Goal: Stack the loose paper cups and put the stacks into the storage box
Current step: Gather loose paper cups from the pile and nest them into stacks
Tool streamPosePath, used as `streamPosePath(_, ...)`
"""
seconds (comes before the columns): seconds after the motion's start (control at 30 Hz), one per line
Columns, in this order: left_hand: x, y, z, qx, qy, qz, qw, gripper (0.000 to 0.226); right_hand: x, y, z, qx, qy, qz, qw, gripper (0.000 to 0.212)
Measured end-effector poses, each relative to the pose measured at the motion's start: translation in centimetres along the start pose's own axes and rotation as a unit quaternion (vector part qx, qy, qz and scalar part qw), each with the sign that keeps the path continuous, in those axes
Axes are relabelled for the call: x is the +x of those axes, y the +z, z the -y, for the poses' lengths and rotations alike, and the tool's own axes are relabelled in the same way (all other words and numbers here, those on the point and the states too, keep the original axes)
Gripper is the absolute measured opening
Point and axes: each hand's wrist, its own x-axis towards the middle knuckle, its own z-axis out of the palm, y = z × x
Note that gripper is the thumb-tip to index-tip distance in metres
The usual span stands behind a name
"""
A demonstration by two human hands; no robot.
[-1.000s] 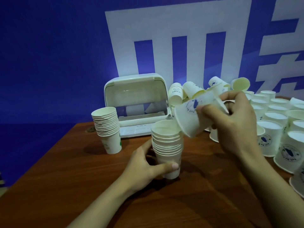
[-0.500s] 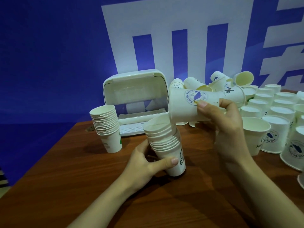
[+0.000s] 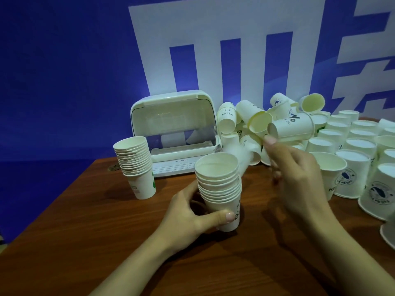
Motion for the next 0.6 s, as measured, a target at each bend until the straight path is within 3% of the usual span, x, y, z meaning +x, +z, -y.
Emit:
streamPosePath(0.13,-0.1,-0.1,-0.1,0.009,-0.006,0.009,1.0,0.059,1.2,-0.8,-0.9,-0.158,0.089,-0.071,0.981,0.065)
streamPosePath(0.2,-0.1,-0.1,-0.2,0.01,-0.01,0.014,1.0,0.061,1.8,-0.4,-1.8,-0.271,0.149,-0.022,0.951,0.069)
streamPosePath(0.27,-0.1,-0.1,-0.3,0.014,-0.009,0.011,1.0,0.06,2.3,0.7,-2.8,-0.357,0.174,0.04,0.917,0.087)
streamPosePath(0.4,-0.1,0.0,-0.5,0.017,-0.004,0.005,1.0,0.062,3.7,4.0,-4.8,-0.449,0.117,0.119,0.878,0.082)
streamPosePath(0.5,-0.2,0.0,-0.4,0.016,-0.007,0.0,1.0,0.061,5.2,5.3,-6.7,-0.502,0.078,0.121,0.853,0.089)
streamPosePath(0.57,-0.2,0.0,-0.3,0.014,-0.01,0.0,1.0,0.06,5.9,5.2,-8.2,-0.523,0.051,0.092,0.846,0.077)
streamPosePath(0.6,-0.2,0.0,-0.3,0.011,-0.012,0.002,1.0,0.06,6.2,5.1,-8.9,-0.529,0.021,0.073,0.845,0.062)
